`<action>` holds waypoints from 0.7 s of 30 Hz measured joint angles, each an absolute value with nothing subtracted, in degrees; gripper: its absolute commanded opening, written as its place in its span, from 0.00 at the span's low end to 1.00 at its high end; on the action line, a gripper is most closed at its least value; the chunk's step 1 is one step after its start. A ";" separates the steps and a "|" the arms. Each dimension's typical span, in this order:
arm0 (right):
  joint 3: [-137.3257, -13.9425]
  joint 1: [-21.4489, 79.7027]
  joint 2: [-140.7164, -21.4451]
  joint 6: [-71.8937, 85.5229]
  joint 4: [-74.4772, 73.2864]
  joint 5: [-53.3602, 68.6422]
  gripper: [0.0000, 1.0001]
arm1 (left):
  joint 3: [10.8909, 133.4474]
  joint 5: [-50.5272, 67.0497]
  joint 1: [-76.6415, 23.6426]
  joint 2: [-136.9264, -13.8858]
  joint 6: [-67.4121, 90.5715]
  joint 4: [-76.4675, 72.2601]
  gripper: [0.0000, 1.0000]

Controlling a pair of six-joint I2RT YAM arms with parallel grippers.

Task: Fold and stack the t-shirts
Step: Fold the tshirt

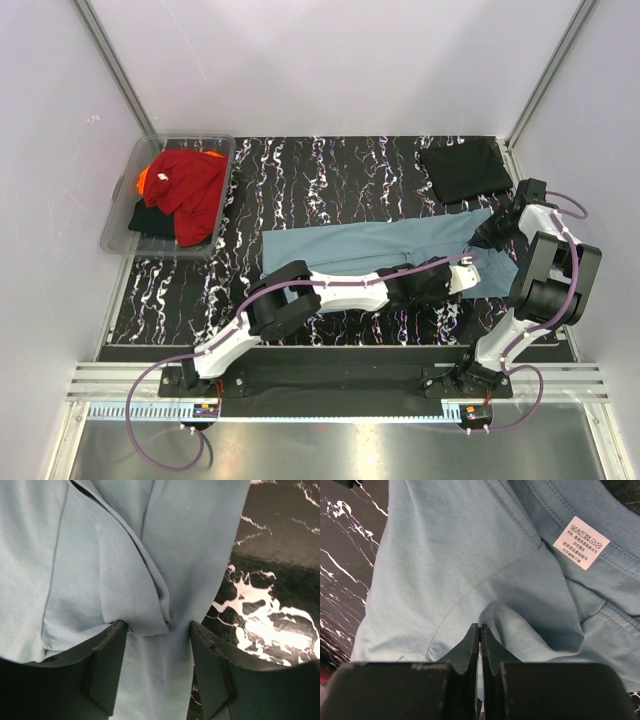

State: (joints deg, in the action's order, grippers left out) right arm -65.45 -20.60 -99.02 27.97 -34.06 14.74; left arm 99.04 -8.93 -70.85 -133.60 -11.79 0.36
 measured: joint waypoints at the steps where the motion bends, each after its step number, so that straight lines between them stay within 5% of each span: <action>1: -65.45 -20.60 -99.02 28.01 -34.06 14.74 0.08 | 99.48 -9.06 -70.81 -133.78 -11.81 0.36 0.55; 21: -65.69 -20.60 -99.44 28.27 -34.04 14.74 0.10 | 98.72 -7.70 -69.17 -132.81 -8.99 -0.10 0.58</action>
State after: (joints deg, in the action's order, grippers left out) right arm -65.69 -20.60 -99.44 28.27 -34.04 14.74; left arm 98.72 -7.70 -69.17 -132.81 -8.99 -0.10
